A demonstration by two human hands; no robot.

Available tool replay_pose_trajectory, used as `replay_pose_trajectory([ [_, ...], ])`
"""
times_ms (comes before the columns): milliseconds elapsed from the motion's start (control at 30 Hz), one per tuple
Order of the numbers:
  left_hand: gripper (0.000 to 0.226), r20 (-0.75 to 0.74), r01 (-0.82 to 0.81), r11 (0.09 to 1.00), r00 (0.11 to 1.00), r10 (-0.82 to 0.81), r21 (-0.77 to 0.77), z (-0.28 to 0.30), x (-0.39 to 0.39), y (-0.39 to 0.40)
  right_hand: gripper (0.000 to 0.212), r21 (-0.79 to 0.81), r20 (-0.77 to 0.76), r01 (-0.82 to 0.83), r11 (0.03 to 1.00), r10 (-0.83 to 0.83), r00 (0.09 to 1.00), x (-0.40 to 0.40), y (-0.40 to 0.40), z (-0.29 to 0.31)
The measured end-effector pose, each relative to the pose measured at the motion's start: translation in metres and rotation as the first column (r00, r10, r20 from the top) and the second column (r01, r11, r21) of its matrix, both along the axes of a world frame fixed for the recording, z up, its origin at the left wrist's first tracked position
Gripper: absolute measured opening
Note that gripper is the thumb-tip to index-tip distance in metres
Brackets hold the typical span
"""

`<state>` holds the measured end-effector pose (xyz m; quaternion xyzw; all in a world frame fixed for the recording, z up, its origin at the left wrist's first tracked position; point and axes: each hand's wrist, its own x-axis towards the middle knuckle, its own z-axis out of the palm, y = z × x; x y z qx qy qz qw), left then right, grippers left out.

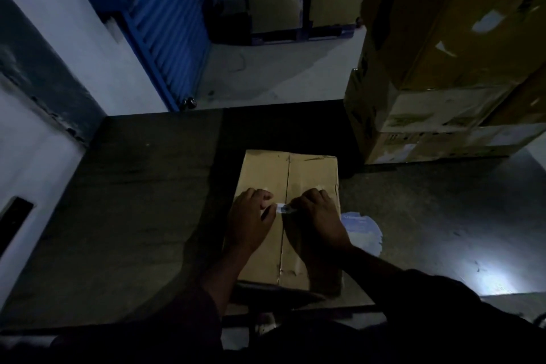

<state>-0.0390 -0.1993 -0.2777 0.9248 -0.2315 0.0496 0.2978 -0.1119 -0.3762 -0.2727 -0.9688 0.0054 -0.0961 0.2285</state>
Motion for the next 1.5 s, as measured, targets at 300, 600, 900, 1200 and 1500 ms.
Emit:
replay_pose_trajectory([
  [300, 0.018, 0.013, 0.003, 1.0, 1.0, -0.003, -0.016, -0.003, 0.002, 0.0, 0.036, 0.017, 0.037, 0.011, 1.0, -0.012, 0.999, -0.002, 0.001, 0.001],
  [600, 0.023, -0.014, -0.049, 0.995, 0.999, 0.048, -0.091, -0.003, 0.002, 0.0, 0.029, 0.047, 0.07, 0.106, 0.993, -0.109, 0.992, -0.012, 0.0, 0.004],
  [900, 0.058, -0.417, -0.462, 0.858, 0.841, 0.345, -0.222, -0.005, 0.019, 0.012, 0.037, 0.12, -0.038, 0.471, 0.874, -0.47, 0.882, -0.057, 0.011, 0.001],
  [1200, 0.069, -0.731, -0.829, 0.475, 0.516, 0.447, -0.295, -0.017, -0.044, -0.004, 0.036, 0.156, -0.154, 0.222, 0.963, -0.198, 0.968, 0.023, -0.044, 0.004],
  [1500, 0.052, -0.467, -0.695, 0.683, 0.692, 0.55, -0.225, 0.01, -0.078, -0.015, 0.042, 0.145, -0.022, -0.011, 0.989, 0.014, 1.0, 0.027, -0.047, 0.009],
])
